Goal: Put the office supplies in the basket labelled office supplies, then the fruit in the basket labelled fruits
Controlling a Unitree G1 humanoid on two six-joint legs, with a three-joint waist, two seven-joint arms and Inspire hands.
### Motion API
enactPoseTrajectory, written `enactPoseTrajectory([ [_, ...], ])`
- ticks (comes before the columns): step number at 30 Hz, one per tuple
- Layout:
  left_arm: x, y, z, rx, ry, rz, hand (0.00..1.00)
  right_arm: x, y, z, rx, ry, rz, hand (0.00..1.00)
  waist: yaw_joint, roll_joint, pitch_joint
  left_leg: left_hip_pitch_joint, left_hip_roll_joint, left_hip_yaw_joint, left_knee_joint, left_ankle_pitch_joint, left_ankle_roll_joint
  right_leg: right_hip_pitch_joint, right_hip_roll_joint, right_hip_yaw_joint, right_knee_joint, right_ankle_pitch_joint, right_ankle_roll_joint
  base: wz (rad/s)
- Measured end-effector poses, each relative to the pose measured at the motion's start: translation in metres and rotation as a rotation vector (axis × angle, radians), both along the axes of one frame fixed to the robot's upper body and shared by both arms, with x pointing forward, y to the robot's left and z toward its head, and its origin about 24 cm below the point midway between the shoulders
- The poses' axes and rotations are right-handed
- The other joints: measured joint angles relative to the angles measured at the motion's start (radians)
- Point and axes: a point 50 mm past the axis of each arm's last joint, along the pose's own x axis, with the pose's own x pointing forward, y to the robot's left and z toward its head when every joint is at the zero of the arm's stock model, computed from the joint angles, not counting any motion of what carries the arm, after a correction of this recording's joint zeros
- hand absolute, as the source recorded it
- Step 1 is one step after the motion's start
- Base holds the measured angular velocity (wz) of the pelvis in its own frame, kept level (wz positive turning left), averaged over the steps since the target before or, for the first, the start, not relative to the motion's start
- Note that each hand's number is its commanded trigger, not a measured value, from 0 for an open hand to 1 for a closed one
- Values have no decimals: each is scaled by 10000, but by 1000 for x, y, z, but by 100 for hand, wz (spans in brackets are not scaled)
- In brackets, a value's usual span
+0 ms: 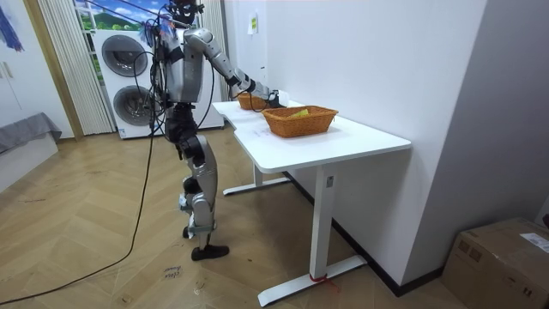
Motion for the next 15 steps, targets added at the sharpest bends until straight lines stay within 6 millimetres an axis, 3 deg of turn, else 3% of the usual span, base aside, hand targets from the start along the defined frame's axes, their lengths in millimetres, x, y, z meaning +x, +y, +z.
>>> enactPoseTrajectory([
  [10,1,0,0,12,-46,8,0,0,0,0,-2,2,21,100,-31,-30,-15,-5,-9,5,7,0,1,0,-9,19,1,-6,7,0],
  [15,-1,3,1,28,-111,177,0,0,1,0,-76,48,108,100,-86,-141,-33,25,-13,0,54,9,10,37,-14,19,-17,-9,12,0],
])
